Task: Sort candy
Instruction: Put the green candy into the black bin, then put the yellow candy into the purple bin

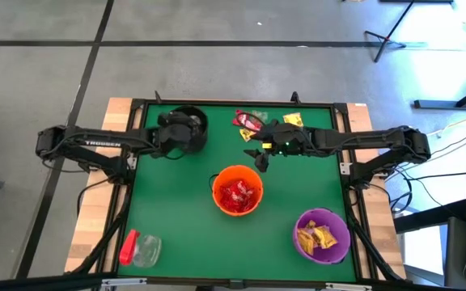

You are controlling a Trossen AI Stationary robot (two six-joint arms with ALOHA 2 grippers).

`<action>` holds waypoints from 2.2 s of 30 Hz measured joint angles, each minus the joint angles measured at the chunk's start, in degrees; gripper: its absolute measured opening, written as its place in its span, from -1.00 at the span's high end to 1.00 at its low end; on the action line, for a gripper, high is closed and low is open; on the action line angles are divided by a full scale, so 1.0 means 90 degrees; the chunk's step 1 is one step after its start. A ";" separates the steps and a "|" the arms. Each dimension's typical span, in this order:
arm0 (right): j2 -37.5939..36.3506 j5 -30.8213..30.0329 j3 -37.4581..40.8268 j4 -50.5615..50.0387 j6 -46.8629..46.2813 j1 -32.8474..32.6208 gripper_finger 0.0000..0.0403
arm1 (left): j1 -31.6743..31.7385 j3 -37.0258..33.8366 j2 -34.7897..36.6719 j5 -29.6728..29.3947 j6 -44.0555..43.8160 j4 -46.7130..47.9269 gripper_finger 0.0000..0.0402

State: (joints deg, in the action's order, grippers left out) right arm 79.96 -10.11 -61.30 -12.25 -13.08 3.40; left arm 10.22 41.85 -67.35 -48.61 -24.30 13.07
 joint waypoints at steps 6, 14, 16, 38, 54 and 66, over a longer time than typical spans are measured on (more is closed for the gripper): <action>0.0000 0.0000 0.0000 0.0000 0.0000 0.0000 -0.39 | 0.0265 0.0000 0.0015 0.0352 -0.0450 0.0322 1.00; 0.0002 -0.0247 0.0000 -0.0148 -0.0008 0.0000 -0.39 | 0.0562 0.0000 0.0073 0.1263 0.0090 0.0363 0.62; 0.0002 -0.0404 0.0000 -0.0241 -0.0008 0.0000 -0.39 | 0.0588 0.0000 0.0073 0.1332 0.0101 0.0415 0.47; 0.1077 -0.0220 0.0537 -0.0565 -0.1841 0.1712 -0.39 | 0.0182 0.1078 0.0270 0.2607 0.1364 -0.0222 0.13; 0.3371 0.0685 -0.0476 0.0015 -0.1810 0.2429 -0.39 | -0.0057 0.1078 0.0263 0.3679 0.1933 -0.0936 0.13; 0.3641 0.0689 -0.0954 -0.0645 -0.1494 0.2416 0.22 | -0.0058 0.1078 0.0260 0.3678 0.1913 -0.0933 0.13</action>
State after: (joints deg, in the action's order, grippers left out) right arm 112.73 -3.91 -69.89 -18.05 -26.52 25.15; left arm 9.69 51.55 -65.01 -15.51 -7.09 4.67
